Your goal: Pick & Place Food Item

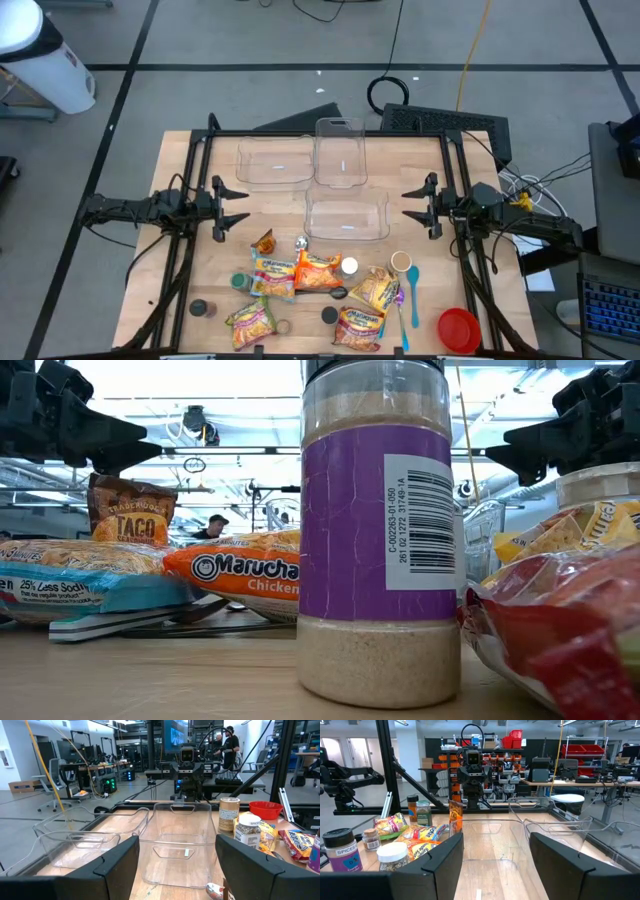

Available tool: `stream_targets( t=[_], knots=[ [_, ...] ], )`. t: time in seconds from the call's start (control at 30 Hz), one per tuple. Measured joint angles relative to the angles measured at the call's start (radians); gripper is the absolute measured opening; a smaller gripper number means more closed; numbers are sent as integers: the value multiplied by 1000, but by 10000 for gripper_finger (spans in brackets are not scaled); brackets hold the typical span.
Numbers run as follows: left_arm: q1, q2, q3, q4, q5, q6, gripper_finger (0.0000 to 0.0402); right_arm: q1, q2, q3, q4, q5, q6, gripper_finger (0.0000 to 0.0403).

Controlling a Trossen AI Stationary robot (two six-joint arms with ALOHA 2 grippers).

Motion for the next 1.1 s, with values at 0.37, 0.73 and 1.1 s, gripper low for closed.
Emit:
stream_targets(
  t=[0.37,0.73,1.1],
  knots=[
    [0,0,0,0,0,0,271,0,0,0,0,0,0,224],
    [0,0,0,0,0,0,271,0,0,0,2,0,0,224],
    [0,0,0,0,0,0,271,1,2,0,229,-98,141,224]
  ],
)
